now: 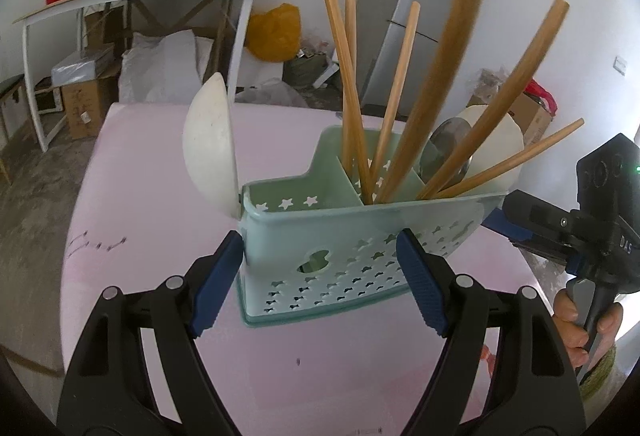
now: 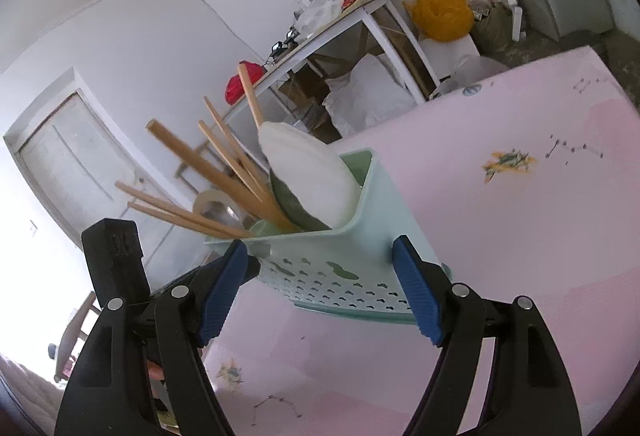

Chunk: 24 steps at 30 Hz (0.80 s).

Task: Organize utensils
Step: 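Lift and shift the green holder with both grippers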

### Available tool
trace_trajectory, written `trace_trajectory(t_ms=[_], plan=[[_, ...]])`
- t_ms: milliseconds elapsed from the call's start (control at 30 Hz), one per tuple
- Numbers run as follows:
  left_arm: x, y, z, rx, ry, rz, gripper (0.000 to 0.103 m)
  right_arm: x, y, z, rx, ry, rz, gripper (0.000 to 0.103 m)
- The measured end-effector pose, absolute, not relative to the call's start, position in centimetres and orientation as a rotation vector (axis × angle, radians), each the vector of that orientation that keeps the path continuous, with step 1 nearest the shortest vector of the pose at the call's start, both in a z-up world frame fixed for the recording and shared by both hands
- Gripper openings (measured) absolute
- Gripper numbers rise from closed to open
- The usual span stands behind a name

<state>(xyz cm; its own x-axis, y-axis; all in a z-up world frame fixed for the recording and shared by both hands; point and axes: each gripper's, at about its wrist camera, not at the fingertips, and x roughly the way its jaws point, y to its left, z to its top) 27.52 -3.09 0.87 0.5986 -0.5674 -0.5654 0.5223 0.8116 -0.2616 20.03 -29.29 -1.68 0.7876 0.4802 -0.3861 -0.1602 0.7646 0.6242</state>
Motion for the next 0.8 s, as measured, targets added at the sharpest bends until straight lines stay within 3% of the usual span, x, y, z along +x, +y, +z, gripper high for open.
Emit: trace_trajectory(t_ms=[633, 800], plan=[[24.0, 0.2, 1.0, -0.132, 0.688, -0.597, 0.074, 17.3, -27.6, -1.0, 0.655, 0.584, 0.353, 0.074], [21.9, 1.4, 1.4, -0.12, 0.677, -0.528, 0.077, 14.3, -26.1, 0.4, 0.53, 0.585, 0.258, 0.074]])
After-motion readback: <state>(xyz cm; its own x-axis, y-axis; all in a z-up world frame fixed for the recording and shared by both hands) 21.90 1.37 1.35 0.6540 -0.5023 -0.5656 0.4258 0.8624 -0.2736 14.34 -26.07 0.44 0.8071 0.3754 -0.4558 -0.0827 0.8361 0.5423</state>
